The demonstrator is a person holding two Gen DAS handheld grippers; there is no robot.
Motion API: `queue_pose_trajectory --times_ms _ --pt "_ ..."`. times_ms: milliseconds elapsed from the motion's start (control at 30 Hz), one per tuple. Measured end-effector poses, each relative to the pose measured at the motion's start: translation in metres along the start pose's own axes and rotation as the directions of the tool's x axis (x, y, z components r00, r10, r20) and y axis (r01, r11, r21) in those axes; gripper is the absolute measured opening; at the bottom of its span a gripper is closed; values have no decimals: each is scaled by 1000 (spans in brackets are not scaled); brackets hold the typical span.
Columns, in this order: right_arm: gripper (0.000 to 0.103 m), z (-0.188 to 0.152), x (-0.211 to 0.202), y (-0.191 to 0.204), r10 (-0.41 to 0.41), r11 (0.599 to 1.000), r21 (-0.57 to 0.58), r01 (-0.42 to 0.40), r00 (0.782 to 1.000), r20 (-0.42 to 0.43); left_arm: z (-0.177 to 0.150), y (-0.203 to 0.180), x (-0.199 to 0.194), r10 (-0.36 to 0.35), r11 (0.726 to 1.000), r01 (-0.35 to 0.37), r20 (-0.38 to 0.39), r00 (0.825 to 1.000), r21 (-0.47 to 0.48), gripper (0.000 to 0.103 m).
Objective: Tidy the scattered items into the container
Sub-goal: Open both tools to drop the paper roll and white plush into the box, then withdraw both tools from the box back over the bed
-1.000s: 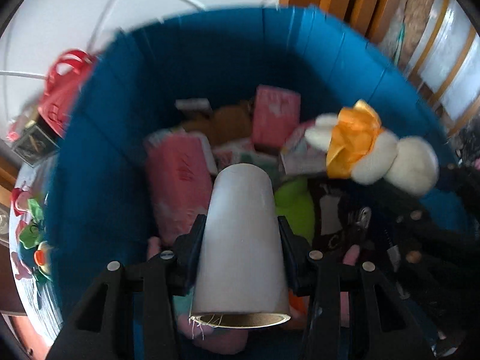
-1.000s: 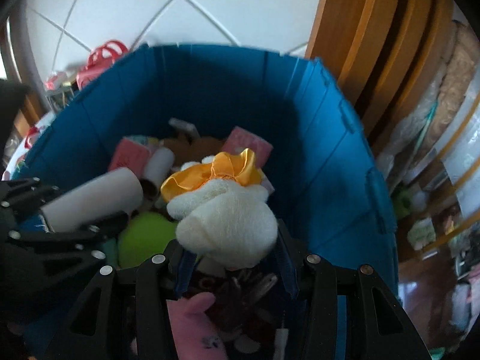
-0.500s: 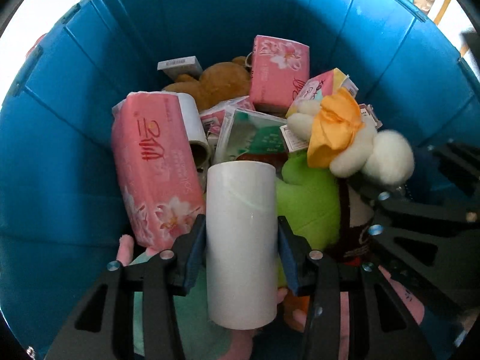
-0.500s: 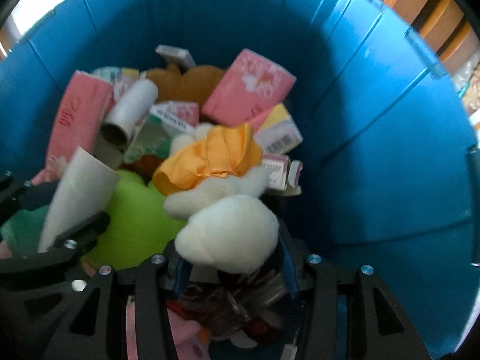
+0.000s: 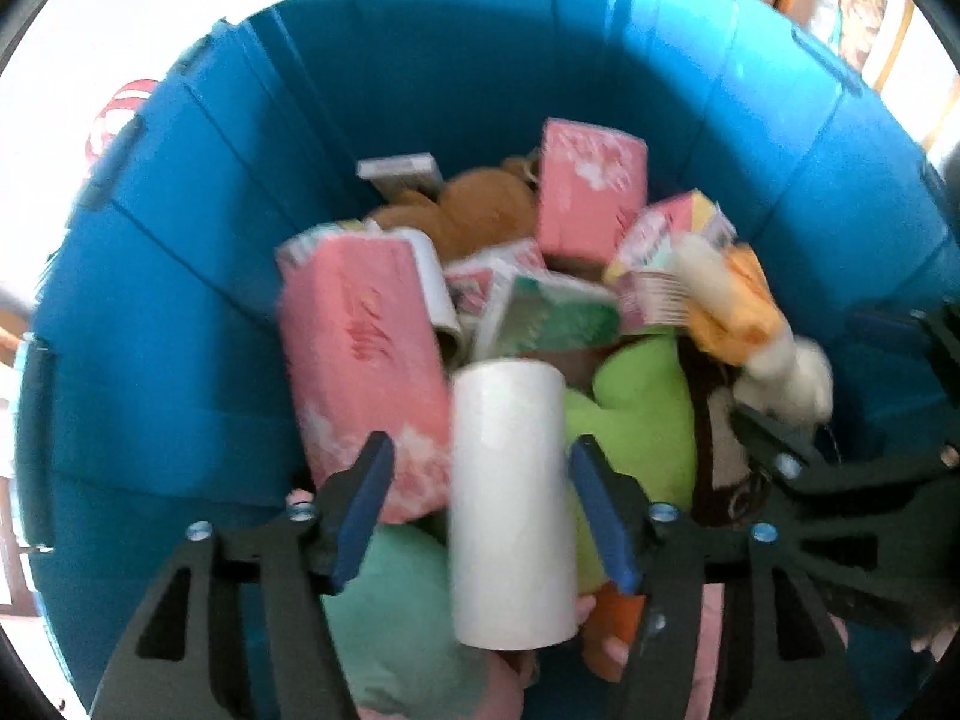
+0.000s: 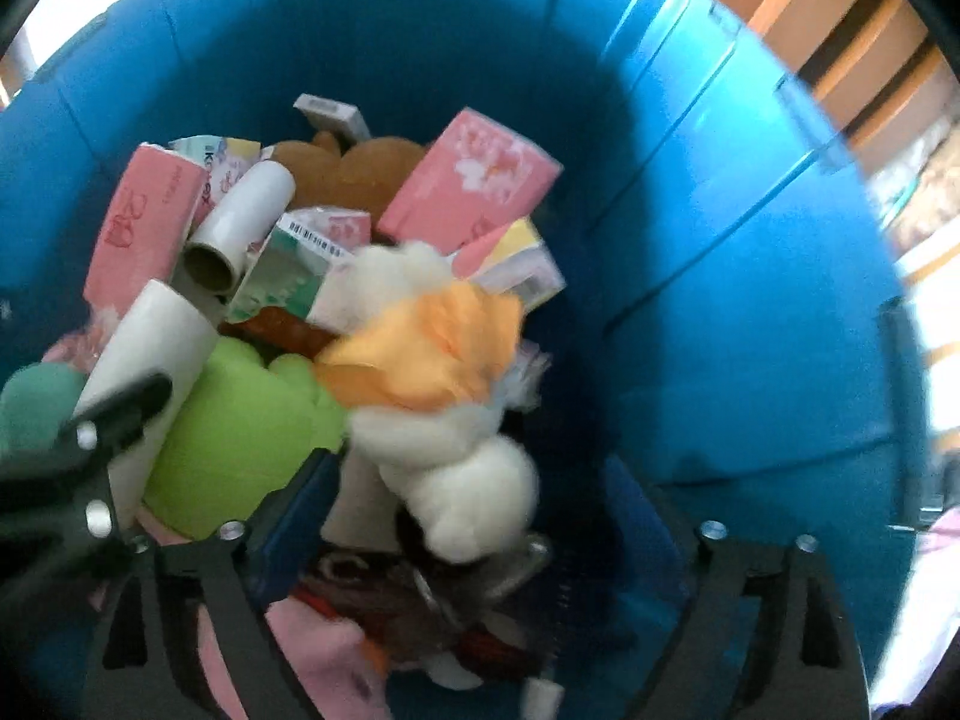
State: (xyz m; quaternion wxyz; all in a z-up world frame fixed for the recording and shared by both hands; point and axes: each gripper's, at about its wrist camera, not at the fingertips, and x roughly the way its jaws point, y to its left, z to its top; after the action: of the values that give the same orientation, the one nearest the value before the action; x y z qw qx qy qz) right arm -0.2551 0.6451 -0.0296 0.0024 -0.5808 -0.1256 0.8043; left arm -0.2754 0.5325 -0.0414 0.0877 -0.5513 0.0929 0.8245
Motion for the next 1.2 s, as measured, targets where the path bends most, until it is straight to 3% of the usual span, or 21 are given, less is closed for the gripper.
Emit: queue_pose_trajectory --times_ms 167,333,567,767,833,900,1000,1100,1200 --pt "103 -22 -57 -1 19 1000 -23 -17 993 117 1 3 -14 -45 999 46 43 998 -14 69" --pt "103 -60 -110 2 77 997 -12 -76 965 252 -1 5 -46 -58 998 61 109 992 -21 69" --pt "103 -91 -143 4 104 989 57 -134 922 374 -31 13 -117 -61 998 67 284 957 -10 69" --pt "103 -104 -179 24 155 977 48 -206 853 499 -69 49 -173 7 995 35 429 903 -89 69" --pt "103 -104 -194 42 195 971 10 -239 815 545 -83 67 -192 27 993 30 474 880 -114 79" --pt "103 -103 -205 59 220 967 -23 -254 785 579 -98 89 -209 68 988 14 518 853 -153 99" --pt "103 -97 -223 93 253 959 -65 -274 735 629 -119 125 -230 152 977 -35 570 808 -210 103" --pt "103 -87 -237 135 307 945 -122 -303 695 650 -136 171 -237 198 961 -45 568 799 -271 103" --pt "103 -75 -247 188 350 933 -186 -307 663 661 -153 224 -229 252 941 -75 533 808 -330 103"
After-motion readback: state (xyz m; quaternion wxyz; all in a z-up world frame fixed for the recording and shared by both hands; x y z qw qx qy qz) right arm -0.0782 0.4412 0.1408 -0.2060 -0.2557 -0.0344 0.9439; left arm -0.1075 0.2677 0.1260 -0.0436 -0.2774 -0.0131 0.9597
